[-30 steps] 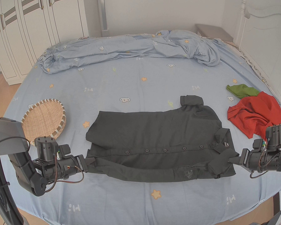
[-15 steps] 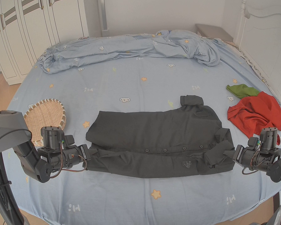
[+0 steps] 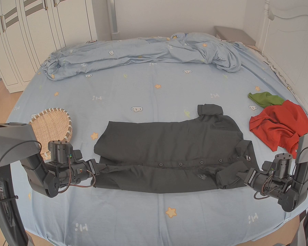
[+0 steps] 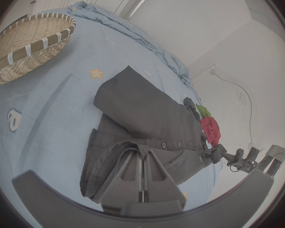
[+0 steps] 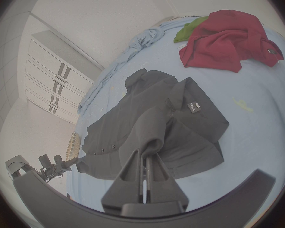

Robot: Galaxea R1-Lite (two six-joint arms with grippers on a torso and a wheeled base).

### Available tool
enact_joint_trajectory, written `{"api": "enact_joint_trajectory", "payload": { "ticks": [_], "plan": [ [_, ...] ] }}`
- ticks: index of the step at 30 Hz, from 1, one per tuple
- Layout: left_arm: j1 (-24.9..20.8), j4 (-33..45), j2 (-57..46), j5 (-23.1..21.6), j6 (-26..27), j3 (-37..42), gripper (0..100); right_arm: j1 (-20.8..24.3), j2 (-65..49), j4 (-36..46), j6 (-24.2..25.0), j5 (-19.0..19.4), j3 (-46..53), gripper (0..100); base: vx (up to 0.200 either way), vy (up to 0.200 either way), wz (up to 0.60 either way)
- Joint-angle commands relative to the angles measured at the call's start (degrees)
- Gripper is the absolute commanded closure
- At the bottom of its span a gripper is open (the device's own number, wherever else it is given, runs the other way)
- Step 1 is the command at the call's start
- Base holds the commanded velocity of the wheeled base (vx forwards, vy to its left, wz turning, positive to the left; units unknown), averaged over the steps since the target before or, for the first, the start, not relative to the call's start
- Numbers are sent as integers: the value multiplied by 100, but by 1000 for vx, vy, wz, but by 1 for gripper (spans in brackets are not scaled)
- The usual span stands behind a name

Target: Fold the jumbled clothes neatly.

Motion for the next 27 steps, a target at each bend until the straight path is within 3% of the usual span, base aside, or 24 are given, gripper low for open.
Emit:
{"api": "enact_joint_trajectory", "payload": {
  "ticks": [1, 4, 5, 21, 27],
  "plan": [
    [45, -9, 234, 2, -3, -6, 0, 35, 324, -6, 54, 3, 79, 100, 0, 0, 0],
    [45, -9, 252, -7, -3, -6, 0, 35, 342, -6, 80, 12, 79, 100, 0, 0, 0],
    [54, -9, 243, -7, -3, 3, 0, 26, 324, 3, 98, 38, 87, 0, 0, 0, 0],
    [599, -97, -803, -42, -12, 495, 0, -124, -932, 38, 98, 65, 984, 0, 0, 0, 0],
    [327, -44, -1163, -218, -12, 416, 0, -124, -1073, 284, 124, 82, 685, 0, 0, 0, 0]
  ]
}}
